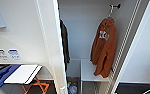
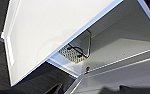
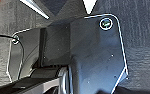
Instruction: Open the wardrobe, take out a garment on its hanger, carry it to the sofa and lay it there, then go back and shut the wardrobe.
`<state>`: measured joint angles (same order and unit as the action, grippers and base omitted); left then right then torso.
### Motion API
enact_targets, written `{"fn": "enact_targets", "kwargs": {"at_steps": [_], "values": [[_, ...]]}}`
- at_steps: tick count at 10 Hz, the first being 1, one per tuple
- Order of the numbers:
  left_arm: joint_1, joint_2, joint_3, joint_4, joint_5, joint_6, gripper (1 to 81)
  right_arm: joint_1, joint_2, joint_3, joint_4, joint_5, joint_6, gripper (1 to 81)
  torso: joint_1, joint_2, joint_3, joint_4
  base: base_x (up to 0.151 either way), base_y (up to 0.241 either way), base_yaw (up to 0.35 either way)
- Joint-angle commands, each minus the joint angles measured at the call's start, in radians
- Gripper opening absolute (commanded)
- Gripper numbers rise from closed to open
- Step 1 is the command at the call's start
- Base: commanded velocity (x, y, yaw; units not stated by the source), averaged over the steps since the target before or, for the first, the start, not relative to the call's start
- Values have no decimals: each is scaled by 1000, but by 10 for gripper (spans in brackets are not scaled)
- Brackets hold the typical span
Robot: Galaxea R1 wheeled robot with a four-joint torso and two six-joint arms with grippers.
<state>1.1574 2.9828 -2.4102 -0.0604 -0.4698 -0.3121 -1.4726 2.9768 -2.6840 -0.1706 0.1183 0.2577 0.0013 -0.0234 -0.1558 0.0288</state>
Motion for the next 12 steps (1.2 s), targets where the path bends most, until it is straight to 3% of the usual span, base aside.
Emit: {"fn": "enact_targets", "kwargs": {"at_steps": [1, 5, 6, 12], "values": [[-106, 1, 26, 33, 11, -7, 811, 42, -5, 0, -9, -57, 0, 811, 0, 0, 0, 0, 0, 0, 0], [-146, 21, 20, 30, 8, -131, 811, 51, 3, 0, -9, -75, -8, 811, 0, 0, 0, 0, 0, 0, 0], [-153, 30, 19, 31, -29, -142, 811, 51, 4, 1, -9, -78, -9, 811, 0, 0, 0, 0, 0, 0, 0], [-189, 56, 13, 16, -59, -154, 811, 53, 12, 7, -12, -78, -11, 811, 0, 0, 0, 0, 0, 0, 0]]}}
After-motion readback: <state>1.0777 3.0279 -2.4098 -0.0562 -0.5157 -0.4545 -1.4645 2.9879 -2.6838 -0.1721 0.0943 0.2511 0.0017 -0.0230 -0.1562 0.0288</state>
